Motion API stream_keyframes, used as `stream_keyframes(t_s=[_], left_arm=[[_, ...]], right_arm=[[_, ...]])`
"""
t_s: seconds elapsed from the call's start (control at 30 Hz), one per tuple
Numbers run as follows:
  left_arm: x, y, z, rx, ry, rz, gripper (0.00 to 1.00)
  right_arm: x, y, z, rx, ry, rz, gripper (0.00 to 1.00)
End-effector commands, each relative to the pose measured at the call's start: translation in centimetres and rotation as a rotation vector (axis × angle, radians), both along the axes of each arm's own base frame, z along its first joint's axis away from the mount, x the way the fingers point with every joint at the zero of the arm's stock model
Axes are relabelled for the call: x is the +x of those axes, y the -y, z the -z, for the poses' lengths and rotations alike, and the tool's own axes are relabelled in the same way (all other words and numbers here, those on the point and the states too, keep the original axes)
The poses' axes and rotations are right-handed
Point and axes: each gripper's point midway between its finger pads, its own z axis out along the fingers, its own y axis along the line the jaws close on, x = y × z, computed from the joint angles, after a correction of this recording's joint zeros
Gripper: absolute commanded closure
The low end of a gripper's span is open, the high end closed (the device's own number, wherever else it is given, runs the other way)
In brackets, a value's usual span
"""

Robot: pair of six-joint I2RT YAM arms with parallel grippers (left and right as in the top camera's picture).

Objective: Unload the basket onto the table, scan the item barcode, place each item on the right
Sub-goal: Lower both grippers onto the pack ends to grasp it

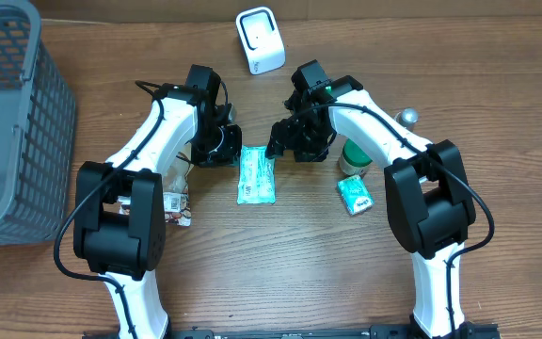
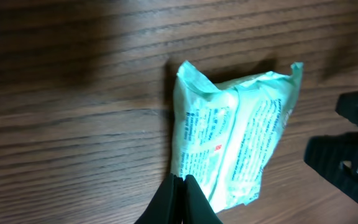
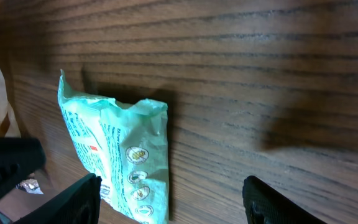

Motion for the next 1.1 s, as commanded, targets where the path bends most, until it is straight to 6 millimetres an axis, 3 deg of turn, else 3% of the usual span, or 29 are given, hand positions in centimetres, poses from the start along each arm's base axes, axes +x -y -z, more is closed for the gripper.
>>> stream_keyframes(t_s=[0.0,0.2,0.5,0.63,0.9,1.07], left_arm=[[-0.2,1.1,-0.5,-0.047,0.009,0.049,0.96],[-0.2,1.2,0.8,-0.036,-0.01,0.053,0.96],[-1.1,1.2,5.0,-0.014,-0.107,0.056,0.96],[-1.3,1.1,5.9,-0.008,-0.127,0.056,0.96],[-0.7,0.7,5.5,-0.01,-0.115,0.051,0.96],[0.7,0.7,2.4,-0.083,-0.119,0.038,0.96]], right_arm=[[0.1,-0.4,-1.2,0.022,0.024,-0.003,0.3],[0.0,-0.4,-1.2,0.02,0.02,-0.003,0.3],[-0.2,-0.3,-1.1,0.02,0.015,-0.006,0.3],[-0.4,-0.7,-0.7,0.043,0.002,-0.011,0.31],[-1.2,-1.5,0.6,0.11,-0.02,-0.022,0.31],[-1.3,-1.5,0.7,0.11,-0.022,-0.022,0.31]])
